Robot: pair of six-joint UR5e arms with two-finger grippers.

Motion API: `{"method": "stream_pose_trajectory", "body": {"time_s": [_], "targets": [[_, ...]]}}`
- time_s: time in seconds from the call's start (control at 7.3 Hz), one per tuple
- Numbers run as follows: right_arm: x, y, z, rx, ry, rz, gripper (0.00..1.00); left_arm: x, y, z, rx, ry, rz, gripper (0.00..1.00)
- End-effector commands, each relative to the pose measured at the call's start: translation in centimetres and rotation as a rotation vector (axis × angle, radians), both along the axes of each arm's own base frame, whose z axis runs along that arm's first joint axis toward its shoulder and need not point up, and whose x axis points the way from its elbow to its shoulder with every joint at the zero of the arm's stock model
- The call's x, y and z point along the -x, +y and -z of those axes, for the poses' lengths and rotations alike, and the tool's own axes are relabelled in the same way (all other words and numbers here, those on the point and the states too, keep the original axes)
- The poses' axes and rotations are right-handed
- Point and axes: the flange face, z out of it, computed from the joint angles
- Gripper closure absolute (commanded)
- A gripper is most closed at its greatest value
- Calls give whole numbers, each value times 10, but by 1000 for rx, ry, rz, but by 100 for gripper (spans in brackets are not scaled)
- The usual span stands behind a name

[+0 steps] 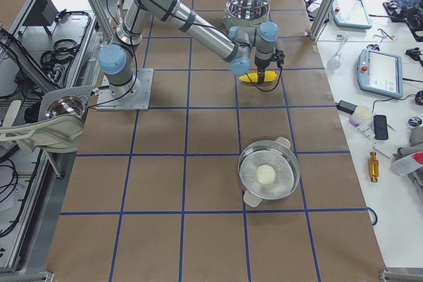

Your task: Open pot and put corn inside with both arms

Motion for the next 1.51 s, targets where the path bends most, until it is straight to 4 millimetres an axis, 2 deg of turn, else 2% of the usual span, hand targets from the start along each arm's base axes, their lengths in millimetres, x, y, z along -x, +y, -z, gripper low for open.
{"method": "stream_pose_trajectory", "body": {"time_s": [0.0,0.14,0.27,0.41,0.55,0.68,0.82,0.96,1.1,1.23,1.37], "targets": [[2,4,2,-12,25,-40,100,-97,-10,-33,-26,-26,72,94],[2,3,-1,-7,24,-40,100,-134,-9,-13,-56,-51,36,94],[2,0,-14,18,29,-39,100,-185,-12,12,-66,-80,29,94],[-5,-3,-51,72,38,-40,100,-241,-13,37,-53,-79,18,94],[-39,-1,-96,87,36,-73,100,-276,-7,66,-78,-72,0,95],[-90,-3,-136,105,54,-40,100,-314,5,86,-78,-80,66,95],[-153,2,-166,88,32,18,100,-333,20,110,-86,-67,74,95],[-208,12,-194,91,13,59,100,-338,27,132,-61,-73,67,95],[-255,22,-199,78,-4,112,100,-335,36,150,-59,-67,63,95],[-307,29,-186,63,-26,156,100,-332,41,167,-65,-56,61,96],[-340,29,-167,50,-25,155,100,-329,39,174,-35,-21,61,96]]}}
